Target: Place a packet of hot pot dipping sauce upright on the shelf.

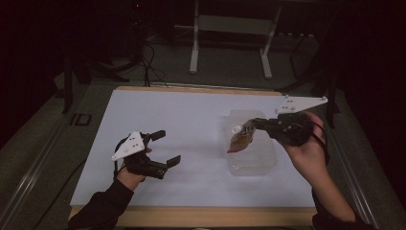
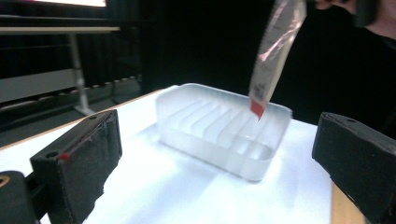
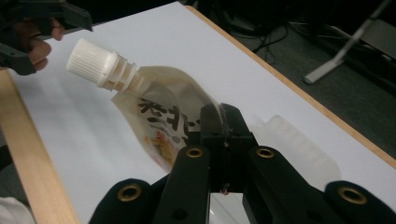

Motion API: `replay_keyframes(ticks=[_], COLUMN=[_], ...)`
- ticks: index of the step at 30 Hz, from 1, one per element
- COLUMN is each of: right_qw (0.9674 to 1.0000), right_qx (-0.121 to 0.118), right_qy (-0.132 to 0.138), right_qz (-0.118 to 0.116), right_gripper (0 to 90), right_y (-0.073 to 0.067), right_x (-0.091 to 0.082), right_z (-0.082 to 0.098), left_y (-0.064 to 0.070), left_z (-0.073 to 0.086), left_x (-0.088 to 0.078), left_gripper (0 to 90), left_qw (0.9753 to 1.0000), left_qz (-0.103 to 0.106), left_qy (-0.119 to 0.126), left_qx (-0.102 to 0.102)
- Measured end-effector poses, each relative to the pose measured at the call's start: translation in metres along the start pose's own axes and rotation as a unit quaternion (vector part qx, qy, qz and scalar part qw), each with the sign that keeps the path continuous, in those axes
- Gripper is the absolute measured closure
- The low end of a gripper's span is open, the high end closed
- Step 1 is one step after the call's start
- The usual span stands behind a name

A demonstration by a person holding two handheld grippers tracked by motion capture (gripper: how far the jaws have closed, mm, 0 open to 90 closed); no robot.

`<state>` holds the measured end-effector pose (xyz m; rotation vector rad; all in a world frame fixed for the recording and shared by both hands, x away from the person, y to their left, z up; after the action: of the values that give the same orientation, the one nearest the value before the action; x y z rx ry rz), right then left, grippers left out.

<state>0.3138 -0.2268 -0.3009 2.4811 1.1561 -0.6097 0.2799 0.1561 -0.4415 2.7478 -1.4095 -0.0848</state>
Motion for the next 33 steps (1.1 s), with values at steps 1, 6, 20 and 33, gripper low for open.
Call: replay_keyframes(ticks=[1, 6, 20, 33], right_qw=[1.0, 0.9996, 0.9971, 0.9952], right_qx=[0.0, 0.012, 0.059, 0.077], right_qy=[-0.001, -0.008, -0.031, -0.044], right_qz=[0.006, 0.025, 0.037, 0.042], right_gripper=[90.0, 90.0, 90.0, 90.0], right_y=[-0.001, 0.003, 0.01, 0.014], right_x=[-0.001, -0.003, 0.002, 0.008], right_z=[0.001, 0.007, 0.031, 0.053], left_y=[-0.001, -0.001, -0.005, -0.006], left_z=[0.003, 0.021, 0.036, 0.044], left_x=[-0.002, -0.013, -0.023, -0.023], left_gripper=[2.0, 1.2, 0.0, 0.0], left_qw=[1.0, 0.9988, 0.9965, 0.9957], left_qz=[-0.008, -0.041, -0.08, -0.085], left_qy=[-0.004, -0.026, -0.025, -0.03], left_qx=[0.001, 0.012, 0.01, 0.022])
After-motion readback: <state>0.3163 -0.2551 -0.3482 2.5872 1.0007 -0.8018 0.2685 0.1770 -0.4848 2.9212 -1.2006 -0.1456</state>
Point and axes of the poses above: each handheld gripper's, and its own axes: x roughly forward along the jaws, z roughly out of its underside, y roughly to its right, the point moved 1 cm from there along x, roughly forward along the jaws, and after that the axes turned 6 degrees about y, right-handed, at the moved point
